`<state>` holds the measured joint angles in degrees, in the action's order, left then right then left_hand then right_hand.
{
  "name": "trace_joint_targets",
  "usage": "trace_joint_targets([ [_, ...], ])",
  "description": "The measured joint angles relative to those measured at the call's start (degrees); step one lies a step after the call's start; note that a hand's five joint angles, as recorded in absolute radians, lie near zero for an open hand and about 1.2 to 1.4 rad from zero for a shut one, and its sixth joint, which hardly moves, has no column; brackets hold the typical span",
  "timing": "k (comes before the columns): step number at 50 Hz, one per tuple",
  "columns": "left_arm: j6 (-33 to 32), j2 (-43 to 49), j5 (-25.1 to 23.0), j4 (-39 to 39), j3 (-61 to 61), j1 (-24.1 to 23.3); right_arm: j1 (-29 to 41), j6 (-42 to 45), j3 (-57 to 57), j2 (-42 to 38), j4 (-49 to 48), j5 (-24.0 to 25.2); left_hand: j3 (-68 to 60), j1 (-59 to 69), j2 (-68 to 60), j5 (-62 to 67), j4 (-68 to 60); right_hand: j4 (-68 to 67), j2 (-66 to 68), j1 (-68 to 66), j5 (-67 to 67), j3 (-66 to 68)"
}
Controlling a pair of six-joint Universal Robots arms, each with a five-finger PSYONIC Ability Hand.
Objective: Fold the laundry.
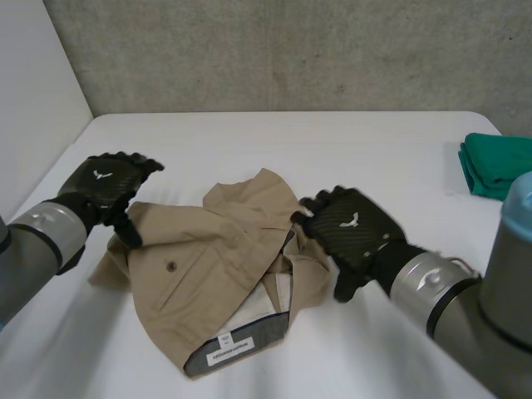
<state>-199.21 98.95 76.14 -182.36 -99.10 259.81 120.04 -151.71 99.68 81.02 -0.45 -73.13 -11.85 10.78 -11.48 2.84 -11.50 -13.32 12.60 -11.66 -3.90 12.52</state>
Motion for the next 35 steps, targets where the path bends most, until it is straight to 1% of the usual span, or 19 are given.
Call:
trace_joint_targets([
  [1, -2.00, 0.01, -0.16, -0.36, -0.77, 1.47, 2.02, 0.28, 0.09, -0.43, -0.12, -0.06, 0.00, 0.00, 0.00, 0.00, 0.00, 0.00, 0.00, 0.00, 0.00, 0.01],
  [2, -2.48, 0.04, -0.24, -0.44, -0.94, 1.91, 2.65, 0.35, 0.12, -0.62, -0.26, -0.12, 0.00, 0.00, 0.00, 0.00, 0.00, 0.00, 0.00, 0.00, 0.00, 0.01],
  [4, -4.73, 0.37, -1.09, -0.90, -1.59, 4.77, 6.54, 0.74, 0.29, -2.30, -1.66, -0.61, 0.00, 0.00, 0.00, 0.00, 0.00, 0.00, 0.00, 0.00, 0.00, 0.01],
  [5, -4.94, 0.45, -1.34, -0.93, -1.65, 5.23, 7.11, 0.80, 0.33, -2.66, -1.98, -0.71, 0.00, 0.00, 0.00, 0.00, 0.00, 0.00, 0.00, 0.00, 0.00, 0.01],
  [6, -5.45, 0.70, -2.33, -0.95, -1.81, 6.75, 8.88, 0.97, 0.44, -3.96, -3.24, -1.07, 0.00, 0.00, 0.00, 0.00, 0.00, 0.00, 0.00, 0.00, 0.00, 0.01],
  [8, -5.62, 0.86, -3.06, -0.92, -1.92, 7.65, 9.84, 1.09, 0.52, -4.83, -4.09, -1.33, 0.00, 0.00, 0.00, 0.00, 0.00, 0.00, 0.00, 0.00, 0.00, 0.01],
  [11, -5.55, 1.29, -6.45, -0.72, -2.46, 10.64, 12.10, 1.84, 0.84, -8.11, -7.51, -2.15, 0.00, 0.00, 0.00, 0.00, 0.00, 0.00, 0.00, 0.00, 0.00, 0.01],
  [15, -5.29, 1.27, -9.36, -0.53, -3.53, 12.50, 12.68, 4.85, 1.13, -11.77, -10.90, -3.37, 0.00, 0.00, 0.00, 0.00, 0.00, 0.00, 0.00, 0.00, 0.00, 0.04],
  [18, -5.32, 1.19, -11.00, -0.41, -4.73, 13.34, 12.57, 8.83, 1.36, -14.14, -13.27, -5.01, 0.00, 0.00, 0.00, 0.00, 0.00, 0.00, 0.01, 0.00, 0.00, 0.06],
  [21, -5.54, 1.20, -12.17, -0.33, -6.14, 13.83, 12.36, 12.16, 1.78, -15.19, -15.33, -6.65, 0.00, 0.00, 0.00, 0.00, 0.00, 0.00, 0.07, 0.00, 0.00, 0.12],
  [25, -5.80, 1.22, -13.06, -0.23, -7.56, 14.57, 12.18, 14.42, 2.45, -15.41, -17.36, -7.73, 0.00, 0.00, 0.00, 0.00, 0.00, -0.98, 1.87, -0.84, -1.32, 1.90],
  [26, -5.89, 1.24, -13.32, -0.20, -8.07, 15.06, 12.14, 15.04, 2.72, -15.31, -18.12, -8.02, 0.00, 0.00, 0.00, 0.00, 0.00, -2.15, 3.52, -1.77, -2.40, 3.19],
  [27, -5.92, 1.26, -13.45, -0.20, -8.33, 15.40, 12.14, 15.34, 2.87, -15.19, -18.53, -8.17, 0.00, 0.00, 0.00, 0.00, 0.00, -6.68, 8.40, -5.85, -6.01, 7.57],
  [28, -5.93, 1.28, -13.48, -0.19, -8.41, 15.52, 12.14, 15.42, 2.91, -15.14, -18.66, -8.21, 0.00, 0.00, 0.00, 0.00, 0.00, -6.68, 8.40, -5.85, -6.01, 7.57],
  [30, -5.96, 1.40, -13.62, -0.18, -8.72, 16.17, 11.99, 15.78, 3.06, -14.84, -19.22, -8.41, 0.00, 0.03, 0.00, 0.00, 0.00, -16.51, 17.62, -14.06, -14.91, 17.49],
  [31, -5.96, 1.44, -13.63, -0.19, -8.75, 16.28, 11.95, 15.84, 3.06, -14.79, -19.25, -8.44, 0.00, 0.03, 0.00, 0.00, 0.00, -16.51, 17.62, -14.06, -14.91, 17.49],
  [35, -5.96, 2.00, -13.63, -0.24, -8.72, 16.43, 11.50, 16.90, 3.03, -14.76, -18.87, -8.49, 0.00, 0.07, 0.00, 0.00, 0.00, -27.86, 29.28, -24.00, -25.83, 28.78],
])
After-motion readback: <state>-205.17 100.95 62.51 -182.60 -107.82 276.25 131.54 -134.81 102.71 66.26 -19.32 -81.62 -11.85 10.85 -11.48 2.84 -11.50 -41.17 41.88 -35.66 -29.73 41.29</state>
